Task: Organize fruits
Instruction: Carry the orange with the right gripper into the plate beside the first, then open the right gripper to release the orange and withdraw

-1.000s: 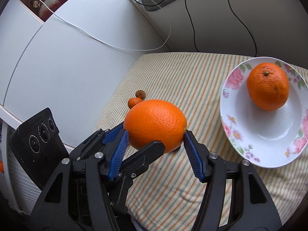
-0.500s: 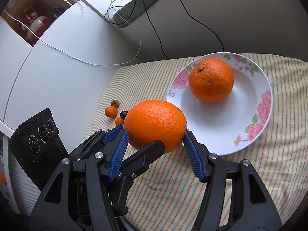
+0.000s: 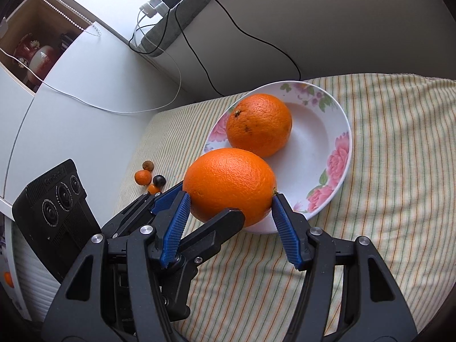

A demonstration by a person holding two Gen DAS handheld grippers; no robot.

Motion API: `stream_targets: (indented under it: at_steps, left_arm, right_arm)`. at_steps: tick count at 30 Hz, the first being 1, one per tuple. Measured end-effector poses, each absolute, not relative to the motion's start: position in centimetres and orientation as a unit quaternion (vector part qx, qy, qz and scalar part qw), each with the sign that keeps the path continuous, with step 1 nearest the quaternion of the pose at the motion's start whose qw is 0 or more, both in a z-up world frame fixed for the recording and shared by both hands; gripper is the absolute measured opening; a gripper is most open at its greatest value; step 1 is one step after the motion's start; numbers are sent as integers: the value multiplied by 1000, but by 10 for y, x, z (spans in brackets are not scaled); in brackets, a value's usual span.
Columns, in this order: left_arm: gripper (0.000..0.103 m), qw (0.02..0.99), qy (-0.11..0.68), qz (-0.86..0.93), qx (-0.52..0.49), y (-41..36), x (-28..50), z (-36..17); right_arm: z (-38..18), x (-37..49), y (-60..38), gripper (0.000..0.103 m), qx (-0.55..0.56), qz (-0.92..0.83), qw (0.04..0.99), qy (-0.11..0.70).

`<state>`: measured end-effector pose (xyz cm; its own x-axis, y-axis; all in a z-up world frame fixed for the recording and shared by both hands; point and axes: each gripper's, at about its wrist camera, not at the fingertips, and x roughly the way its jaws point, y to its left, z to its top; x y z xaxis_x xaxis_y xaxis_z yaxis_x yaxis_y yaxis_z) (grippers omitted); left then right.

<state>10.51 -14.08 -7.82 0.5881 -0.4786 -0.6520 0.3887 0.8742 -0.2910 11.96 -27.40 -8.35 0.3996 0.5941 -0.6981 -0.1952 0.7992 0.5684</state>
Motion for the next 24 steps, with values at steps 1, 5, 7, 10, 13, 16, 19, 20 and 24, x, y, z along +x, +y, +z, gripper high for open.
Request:
stream_targets:
  at_steps: [1, 5, 7, 10, 13, 16, 19, 20, 24]
  left_arm:
    - [70, 888, 386, -245, -58, -142, 107, -79]
    - [70, 884, 393, -246, -56, -146, 111, -83]
    - [70, 884, 395, -246, -56, -148, 113, -84]
    - [70, 881, 399, -248, -52, -150, 115, -86]
    - [69, 877, 407, -250, -55, -150, 116, -88]
    - [69, 878, 402, -252, -56, -148, 114, -86]
    - [70, 884, 392, -248, -51, -143, 108, -79]
    - [70, 886, 389, -248, -52, -140, 106, -77]
    - [70, 891, 381, -240, -54, -128, 98, -73]
  right_arm:
    - [-85, 121, -274, 63, 203, 242, 811, 492]
    - [-88, 124, -277, 62, 201, 237, 812, 494]
    - [-90, 125, -279, 63, 203, 236, 812, 493]
    - [-92, 126, -281, 63, 205, 234, 814, 491]
    - [-94, 125, -281, 63, 202, 231, 816, 490]
    - [-90, 123, -283, 63, 197, 225, 827, 476]
    - [-83, 122, -287, 63, 199, 225, 835, 462]
    - [-81, 121, -288, 63, 201, 224, 836, 459]
    - [-73, 114, -289, 63, 193, 225, 845, 445]
